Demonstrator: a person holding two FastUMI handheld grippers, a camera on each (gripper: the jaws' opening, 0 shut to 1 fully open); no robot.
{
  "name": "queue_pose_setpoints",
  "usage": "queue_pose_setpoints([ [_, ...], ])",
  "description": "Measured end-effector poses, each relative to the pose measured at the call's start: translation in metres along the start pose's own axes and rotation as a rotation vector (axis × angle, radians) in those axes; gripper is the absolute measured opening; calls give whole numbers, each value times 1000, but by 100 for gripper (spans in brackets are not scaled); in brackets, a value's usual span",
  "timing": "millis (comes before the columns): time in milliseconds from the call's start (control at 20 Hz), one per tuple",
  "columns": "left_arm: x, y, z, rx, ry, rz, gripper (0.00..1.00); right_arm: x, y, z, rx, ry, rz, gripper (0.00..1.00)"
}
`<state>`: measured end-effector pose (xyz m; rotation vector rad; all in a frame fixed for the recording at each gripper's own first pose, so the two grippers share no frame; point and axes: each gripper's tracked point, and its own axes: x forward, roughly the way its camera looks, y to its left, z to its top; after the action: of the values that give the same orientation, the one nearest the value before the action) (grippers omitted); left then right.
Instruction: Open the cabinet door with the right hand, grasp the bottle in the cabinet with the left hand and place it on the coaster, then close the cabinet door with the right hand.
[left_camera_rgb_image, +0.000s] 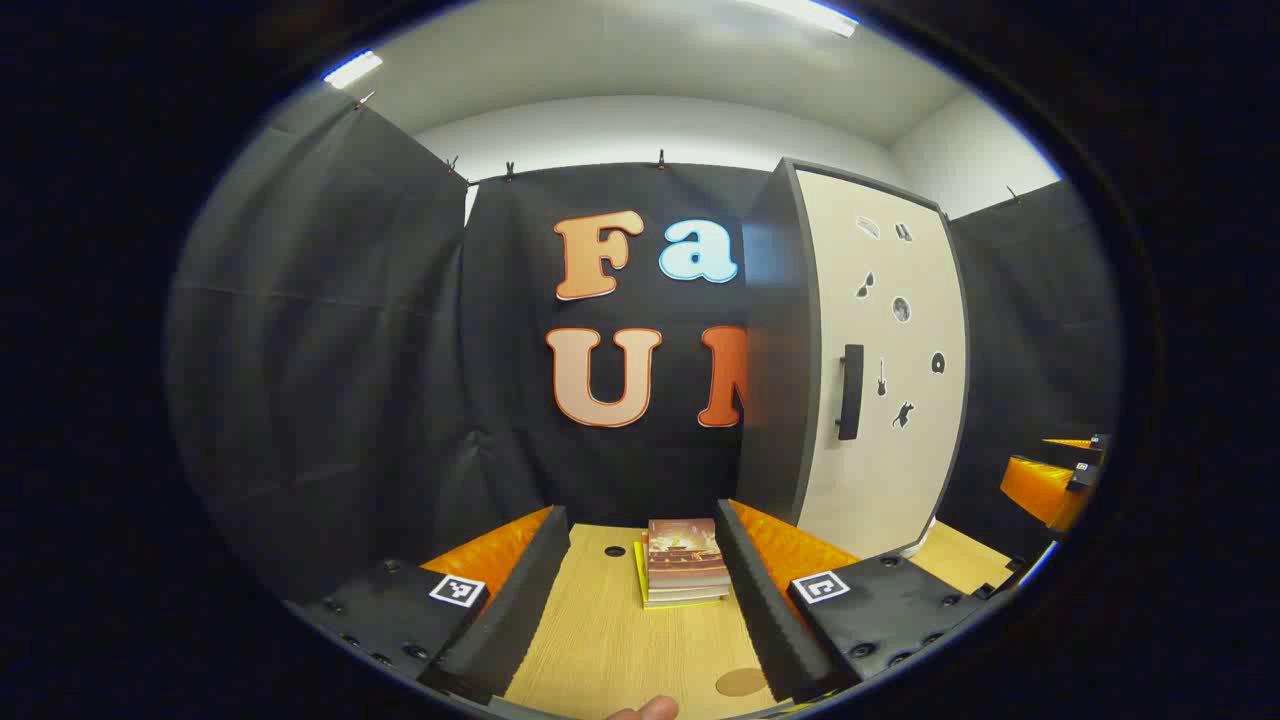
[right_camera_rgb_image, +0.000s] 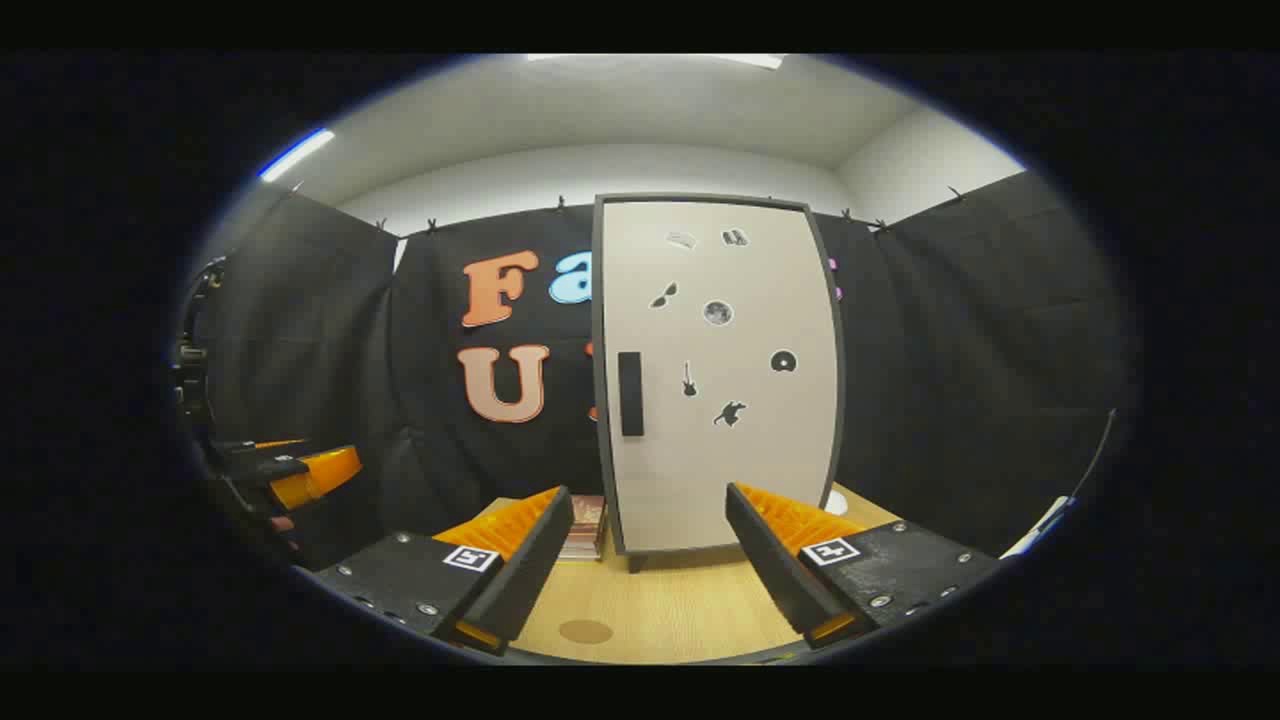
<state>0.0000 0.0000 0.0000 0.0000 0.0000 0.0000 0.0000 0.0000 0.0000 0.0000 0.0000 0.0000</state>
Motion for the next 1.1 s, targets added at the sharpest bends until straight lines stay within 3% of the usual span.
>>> queue_pose_setpoints([
  [1100, 9, 8, -14, 2, 22, 25, 96, 14, -1, -5, 9, 18, 4, 95],
])
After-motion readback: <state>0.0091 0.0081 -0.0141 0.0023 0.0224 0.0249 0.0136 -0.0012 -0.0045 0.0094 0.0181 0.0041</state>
